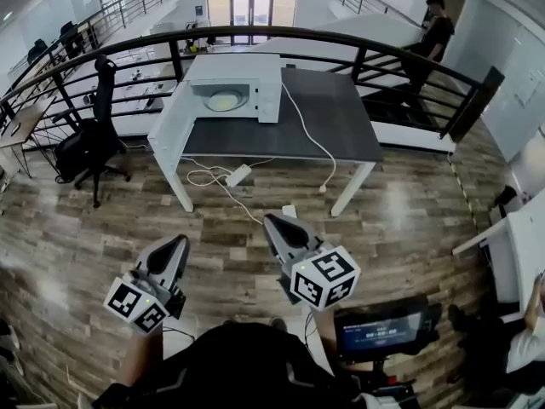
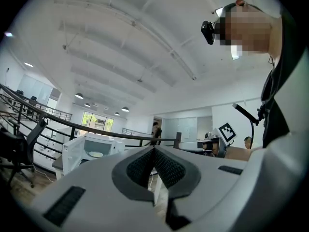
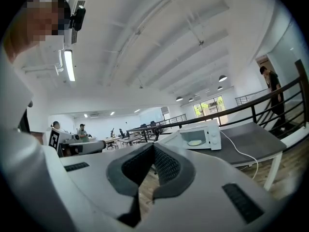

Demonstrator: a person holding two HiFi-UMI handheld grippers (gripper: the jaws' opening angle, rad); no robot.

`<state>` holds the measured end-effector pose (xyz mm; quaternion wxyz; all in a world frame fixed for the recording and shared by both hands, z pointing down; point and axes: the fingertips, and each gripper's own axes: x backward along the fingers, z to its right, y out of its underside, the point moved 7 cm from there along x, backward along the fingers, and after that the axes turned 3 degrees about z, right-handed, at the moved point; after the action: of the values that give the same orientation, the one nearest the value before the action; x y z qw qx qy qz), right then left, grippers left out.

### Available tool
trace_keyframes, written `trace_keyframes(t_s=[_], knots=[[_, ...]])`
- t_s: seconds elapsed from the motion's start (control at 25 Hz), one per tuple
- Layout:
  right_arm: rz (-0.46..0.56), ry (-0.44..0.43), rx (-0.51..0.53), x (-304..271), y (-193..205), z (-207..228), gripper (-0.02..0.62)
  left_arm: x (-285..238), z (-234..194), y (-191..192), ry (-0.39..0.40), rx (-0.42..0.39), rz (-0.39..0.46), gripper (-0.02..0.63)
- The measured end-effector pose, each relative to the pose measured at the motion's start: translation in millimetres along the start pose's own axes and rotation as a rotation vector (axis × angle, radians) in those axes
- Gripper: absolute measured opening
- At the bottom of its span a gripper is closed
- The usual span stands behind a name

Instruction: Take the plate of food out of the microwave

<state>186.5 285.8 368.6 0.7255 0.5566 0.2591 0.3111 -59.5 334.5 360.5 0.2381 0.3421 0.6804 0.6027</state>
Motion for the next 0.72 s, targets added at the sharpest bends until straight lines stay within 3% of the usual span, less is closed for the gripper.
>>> trace_keyframes(t_s=[0.72], knots=[[-0.015,0.034,0.002,-24,7,-29,0.000,23,-35,2,0.046,0.027,0.008,0.002]])
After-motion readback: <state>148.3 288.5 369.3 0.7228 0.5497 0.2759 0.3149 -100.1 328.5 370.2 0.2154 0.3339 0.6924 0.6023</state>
